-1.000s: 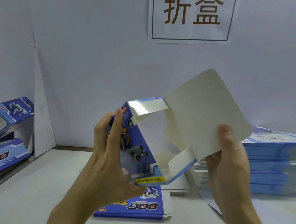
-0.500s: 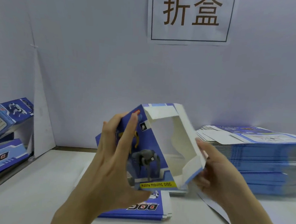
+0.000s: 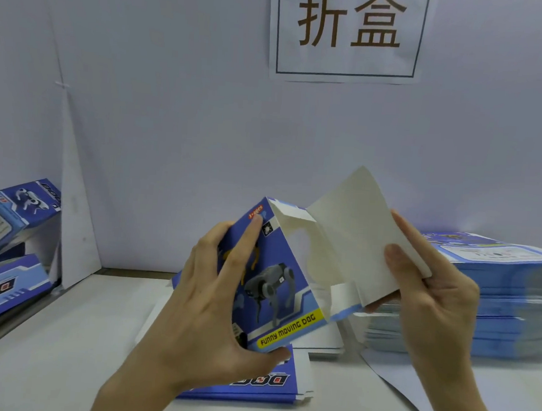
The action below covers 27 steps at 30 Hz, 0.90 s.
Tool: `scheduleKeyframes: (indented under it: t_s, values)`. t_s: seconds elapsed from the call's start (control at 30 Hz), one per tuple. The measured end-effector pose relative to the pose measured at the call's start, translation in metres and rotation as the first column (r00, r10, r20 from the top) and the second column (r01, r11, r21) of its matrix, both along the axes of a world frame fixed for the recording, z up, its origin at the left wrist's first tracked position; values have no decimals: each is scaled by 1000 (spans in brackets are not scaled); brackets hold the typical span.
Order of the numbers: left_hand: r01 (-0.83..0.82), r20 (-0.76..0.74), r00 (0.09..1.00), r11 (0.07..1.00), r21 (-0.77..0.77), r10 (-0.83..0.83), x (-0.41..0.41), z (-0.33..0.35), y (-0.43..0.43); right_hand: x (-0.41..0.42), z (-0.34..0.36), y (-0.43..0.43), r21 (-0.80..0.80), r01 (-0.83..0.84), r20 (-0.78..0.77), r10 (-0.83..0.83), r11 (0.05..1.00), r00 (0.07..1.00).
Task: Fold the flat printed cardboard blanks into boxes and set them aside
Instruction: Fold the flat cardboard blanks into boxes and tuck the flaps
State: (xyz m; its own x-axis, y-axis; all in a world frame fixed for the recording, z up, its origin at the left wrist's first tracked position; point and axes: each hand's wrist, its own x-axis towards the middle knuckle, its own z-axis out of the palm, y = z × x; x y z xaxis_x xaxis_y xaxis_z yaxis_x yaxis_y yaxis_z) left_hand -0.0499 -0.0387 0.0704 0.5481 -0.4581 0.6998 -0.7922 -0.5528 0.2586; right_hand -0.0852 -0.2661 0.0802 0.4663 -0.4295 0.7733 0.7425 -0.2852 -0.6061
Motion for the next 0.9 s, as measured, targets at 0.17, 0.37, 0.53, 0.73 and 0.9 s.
scheduleKeyframes:
  t_s: [0.17, 0.37, 0.53, 0.73, 0.9]
  values:
    - [-33, 67, 997, 999, 36, 30, -1, -3, -8, 0, 0, 3, -150, -41, -21, 38, 988, 999]
    - [-15, 71, 997, 999, 33, 13, 0, -4, -6, 6, -3, 19, 23, -11, 6, 11, 1000, 1000]
    - [-5, 50, 999, 1000, 25, 4, 0, 0, -2, 5, -5, 3, -55, 204, 113, -197, 977, 974]
    - [-75, 126, 990, 995, 70, 66, -1, -4, -9, 7, -7, -5, -236, 127, 75, -112, 964, 991]
    - [-141, 82, 988, 986, 94, 134, 4, -5, -6, 3, -1, 5, -44, -330, -198, 315, 943, 928]
